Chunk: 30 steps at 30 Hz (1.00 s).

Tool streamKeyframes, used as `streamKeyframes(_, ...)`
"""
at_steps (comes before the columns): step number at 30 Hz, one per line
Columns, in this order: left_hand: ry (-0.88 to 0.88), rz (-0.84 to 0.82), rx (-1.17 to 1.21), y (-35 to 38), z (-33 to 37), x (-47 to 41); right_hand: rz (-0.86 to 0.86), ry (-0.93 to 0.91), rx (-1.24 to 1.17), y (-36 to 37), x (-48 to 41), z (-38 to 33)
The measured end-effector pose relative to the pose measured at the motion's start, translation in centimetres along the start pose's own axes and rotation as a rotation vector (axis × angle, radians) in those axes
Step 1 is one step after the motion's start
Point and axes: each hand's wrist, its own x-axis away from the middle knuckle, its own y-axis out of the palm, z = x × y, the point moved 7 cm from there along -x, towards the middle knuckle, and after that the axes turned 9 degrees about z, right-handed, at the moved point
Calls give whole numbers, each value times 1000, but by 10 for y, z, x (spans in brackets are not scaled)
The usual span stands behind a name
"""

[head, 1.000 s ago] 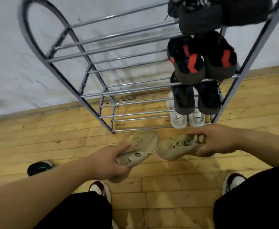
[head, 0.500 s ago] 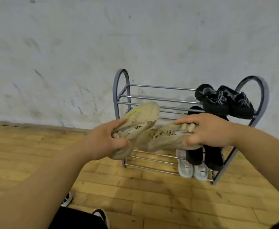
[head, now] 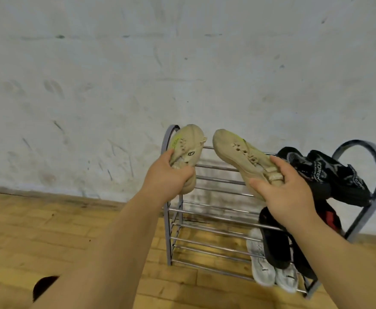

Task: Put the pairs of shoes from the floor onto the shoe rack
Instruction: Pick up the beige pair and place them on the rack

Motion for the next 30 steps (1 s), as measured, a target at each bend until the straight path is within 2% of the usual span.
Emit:
streamKeyframes(7, -10, 5, -52, 44, -8, -60, 125, 80, -28, 55, -48, 29)
streamKeyframes(10, -43, -12, -196, 59, -20, -70, 48, 17, 139, 88, -64, 33)
streamKeyframes(13, 32, -29, -423, 70, -25, -73, -131, -36, 420, 112, -65, 47)
streamKeyframes(15, 116, 33, -545, 65, -23, -73, -197, -30, 445, 114, -61, 54)
streamKeyframes(18, 230, 140, -637, 53, -16, -70, -199, -51, 462, 112, -58, 54)
streamKeyframes(24, 320, 211, -610, 37, -22, -67, -156, -97, 448, 112, -52, 43)
streamKeyframes(27, 264, 273, -644, 25, -29, -69, -133, -97, 425, 114, -51, 42)
streamKeyframes(30, 114, 66, -379, 23, -48, -75, -115, -107, 420, 118, -50, 42)
